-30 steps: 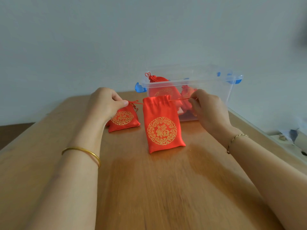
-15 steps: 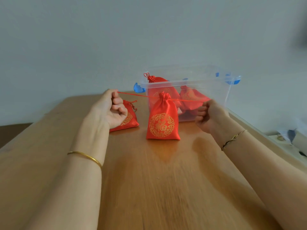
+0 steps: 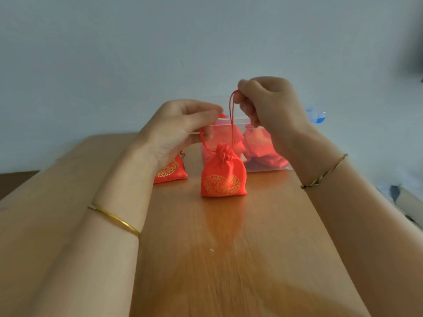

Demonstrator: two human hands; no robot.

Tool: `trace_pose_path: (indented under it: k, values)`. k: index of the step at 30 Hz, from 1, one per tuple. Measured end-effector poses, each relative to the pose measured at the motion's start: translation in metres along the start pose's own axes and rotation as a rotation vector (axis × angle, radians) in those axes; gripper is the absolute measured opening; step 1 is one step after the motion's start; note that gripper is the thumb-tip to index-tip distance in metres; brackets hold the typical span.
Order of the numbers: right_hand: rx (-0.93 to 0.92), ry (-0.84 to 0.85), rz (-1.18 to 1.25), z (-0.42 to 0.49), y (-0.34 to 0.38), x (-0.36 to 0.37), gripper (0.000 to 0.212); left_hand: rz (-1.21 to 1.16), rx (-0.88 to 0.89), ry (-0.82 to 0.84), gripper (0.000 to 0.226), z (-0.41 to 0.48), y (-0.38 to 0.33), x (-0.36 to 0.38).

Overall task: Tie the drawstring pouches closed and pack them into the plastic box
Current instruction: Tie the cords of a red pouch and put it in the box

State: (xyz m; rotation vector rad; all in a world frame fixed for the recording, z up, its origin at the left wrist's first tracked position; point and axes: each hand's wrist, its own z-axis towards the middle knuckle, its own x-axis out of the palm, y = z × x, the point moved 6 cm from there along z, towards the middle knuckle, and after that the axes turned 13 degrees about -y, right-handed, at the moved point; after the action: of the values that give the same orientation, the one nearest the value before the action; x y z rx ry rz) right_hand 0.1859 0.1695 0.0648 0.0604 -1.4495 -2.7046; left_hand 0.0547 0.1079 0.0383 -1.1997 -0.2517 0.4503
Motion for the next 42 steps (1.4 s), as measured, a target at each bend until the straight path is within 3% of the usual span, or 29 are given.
trace_pose_path:
  k: [6,12,18,25,27,31,34,38,42]
  values:
    - [-0.074,0.131,-0.062,-0.004,0.007,0.017,0.034,0.206,0.12,-0.019,0.012,0.0,-0.003,0.005]
    - [0.112,0.154,-0.07,0.0,-0.017,0.013,0.031,0.062,0.036,-0.039,0.027,0.0,-0.002,0.006]
    - [0.173,0.366,-0.145,-0.013,-0.028,0.022,0.032,-0.044,0.008,-0.005,0.02,-0.003,-0.003,0.01]
    - [0.188,0.319,-0.018,-0.008,-0.02,0.019,0.034,-0.104,-0.04,-0.079,0.014,0.002,0.002,0.002]
    - [0.209,0.436,-0.002,-0.012,-0.018,0.019,0.034,-0.122,-0.048,-0.118,0.014,0.003,0.002,-0.001]
    - [0.241,0.678,-0.262,-0.027,-0.025,0.02,0.031,-0.083,-0.032,-0.132,0.019,0.003,0.002,-0.001]
    - [0.232,0.585,-0.354,-0.02,-0.032,0.016,0.03,-0.005,0.01,-0.093,0.018,0.001,0.001,0.003]
    - [0.198,0.364,-0.142,-0.008,-0.036,0.018,0.024,0.148,0.164,0.007,0.021,-0.002,-0.008,0.009]
    - [0.318,0.479,0.09,-0.017,-0.045,0.031,0.017,0.356,0.42,0.008,0.027,-0.004,-0.016,0.015]
